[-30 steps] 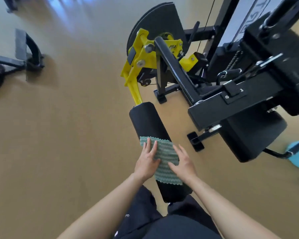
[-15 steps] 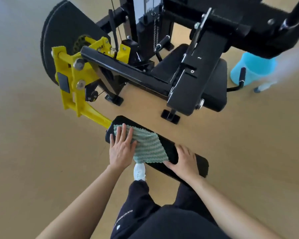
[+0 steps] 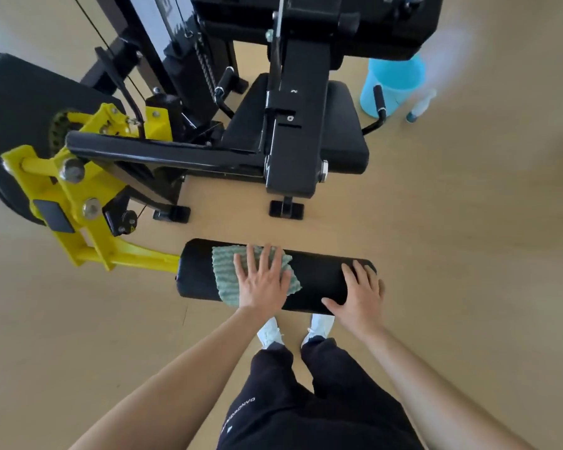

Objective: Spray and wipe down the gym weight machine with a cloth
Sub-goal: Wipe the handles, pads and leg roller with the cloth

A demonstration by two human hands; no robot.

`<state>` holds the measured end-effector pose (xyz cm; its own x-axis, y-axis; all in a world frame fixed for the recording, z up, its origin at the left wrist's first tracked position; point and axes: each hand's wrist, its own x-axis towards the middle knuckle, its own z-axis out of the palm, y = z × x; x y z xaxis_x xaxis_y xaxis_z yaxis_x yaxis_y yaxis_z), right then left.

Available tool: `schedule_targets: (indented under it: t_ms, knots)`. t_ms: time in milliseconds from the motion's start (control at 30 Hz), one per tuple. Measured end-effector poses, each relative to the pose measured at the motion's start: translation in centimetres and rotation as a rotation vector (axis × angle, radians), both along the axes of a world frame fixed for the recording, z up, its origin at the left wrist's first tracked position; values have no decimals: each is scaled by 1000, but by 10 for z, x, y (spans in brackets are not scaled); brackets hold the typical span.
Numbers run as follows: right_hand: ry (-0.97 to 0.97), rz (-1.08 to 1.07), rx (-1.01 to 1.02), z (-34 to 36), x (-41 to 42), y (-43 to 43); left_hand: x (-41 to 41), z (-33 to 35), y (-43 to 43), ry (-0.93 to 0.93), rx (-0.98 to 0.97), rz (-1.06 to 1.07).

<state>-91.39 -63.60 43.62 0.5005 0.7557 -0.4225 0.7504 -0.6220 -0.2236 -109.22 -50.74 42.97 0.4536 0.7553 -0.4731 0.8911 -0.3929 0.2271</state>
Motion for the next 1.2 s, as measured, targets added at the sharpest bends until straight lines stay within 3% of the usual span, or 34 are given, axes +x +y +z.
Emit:
schedule_targets:
  t_ms: [333, 600, 800, 1033, 1200]
  knots:
    - [152, -67, 104, -7, 20, -39, 58, 0, -46, -98, -11, -476]
    - [171, -54, 154, -15, 29, -41, -12, -7, -3, -24, 87, -240]
    - [211, -203, 147, -4, 9, -32, -15, 1, 11, 55, 55, -247]
    - [142, -311, 72, 8, -14, -26, 32, 0, -17, 43, 57, -592]
    - [111, -485, 87, 13, -32, -25, 18, 7, -14, -50, 17, -814]
